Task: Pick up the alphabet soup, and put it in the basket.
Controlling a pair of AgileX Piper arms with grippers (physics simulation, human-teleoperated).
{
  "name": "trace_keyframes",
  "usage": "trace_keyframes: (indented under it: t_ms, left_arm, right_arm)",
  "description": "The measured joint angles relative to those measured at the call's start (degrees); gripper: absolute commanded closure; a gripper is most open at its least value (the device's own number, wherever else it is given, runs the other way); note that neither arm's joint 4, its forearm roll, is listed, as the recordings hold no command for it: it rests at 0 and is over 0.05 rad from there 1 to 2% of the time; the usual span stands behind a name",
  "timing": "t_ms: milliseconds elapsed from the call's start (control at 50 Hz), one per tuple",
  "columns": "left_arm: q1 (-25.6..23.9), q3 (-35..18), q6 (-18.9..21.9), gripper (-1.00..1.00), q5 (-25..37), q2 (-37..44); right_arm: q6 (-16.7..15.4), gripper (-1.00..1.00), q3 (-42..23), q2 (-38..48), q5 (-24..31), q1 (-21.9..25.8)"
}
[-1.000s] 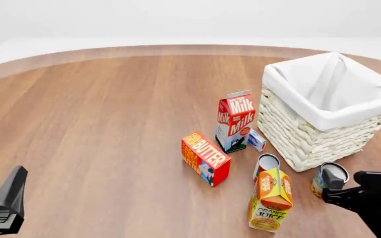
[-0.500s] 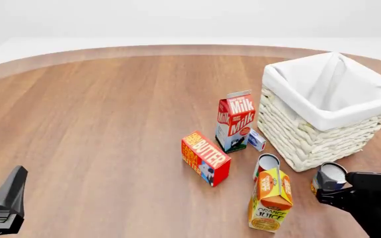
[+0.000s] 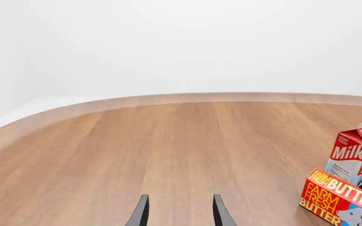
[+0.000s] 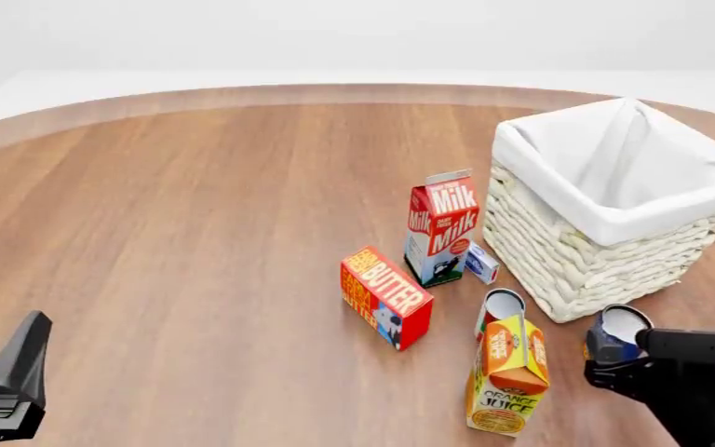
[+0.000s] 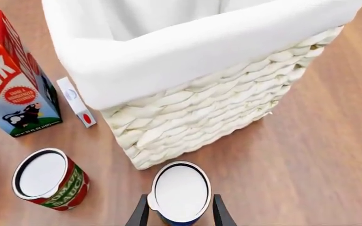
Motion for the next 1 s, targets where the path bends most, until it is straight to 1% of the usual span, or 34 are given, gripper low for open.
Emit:
trace_keyframes:
  t_ms: [160, 360, 380, 580, 760, 880, 1000]
  left_arm:
    - [0.0, 0.0, 0.0, -1.0, 0.0, 0.0]
    - [0.0, 0.0, 0.0, -1.0, 0.0, 0.0]
    - [0.0, 0.0, 0.0, -1.0, 0.0, 0.0]
    - [0.0, 0.0, 0.0, -1.0, 0.0, 0.0]
    - [0.0, 0.0, 0.0, -1.0, 0.0, 0.0]
    - [0.0, 0.0, 0.0, -1.0, 0.0, 0.0]
    - [0.0, 0.0, 0.0, -1.0, 0.0, 0.0]
  right_arm:
    - [0.38, -1.0, 0.0, 6.66, -4.89, 0.15]
    - [0.62, -1.0, 0.01, 10.85, -7.75, 0.31]
    - [0.63, 1.0, 0.01, 11.07, -7.91, 0.34]
    - [0.17, 1.0, 0.01, 11.62, -8.76, 0.68]
    - [-0.11, 1.0, 0.01, 10.27, -7.52, 0.66]
    - [-0.41, 1.0, 0.01, 6.23, -3.9, 0.4]
    - [-0.72, 1.0, 0.01, -0.16, 1.91, 0.19]
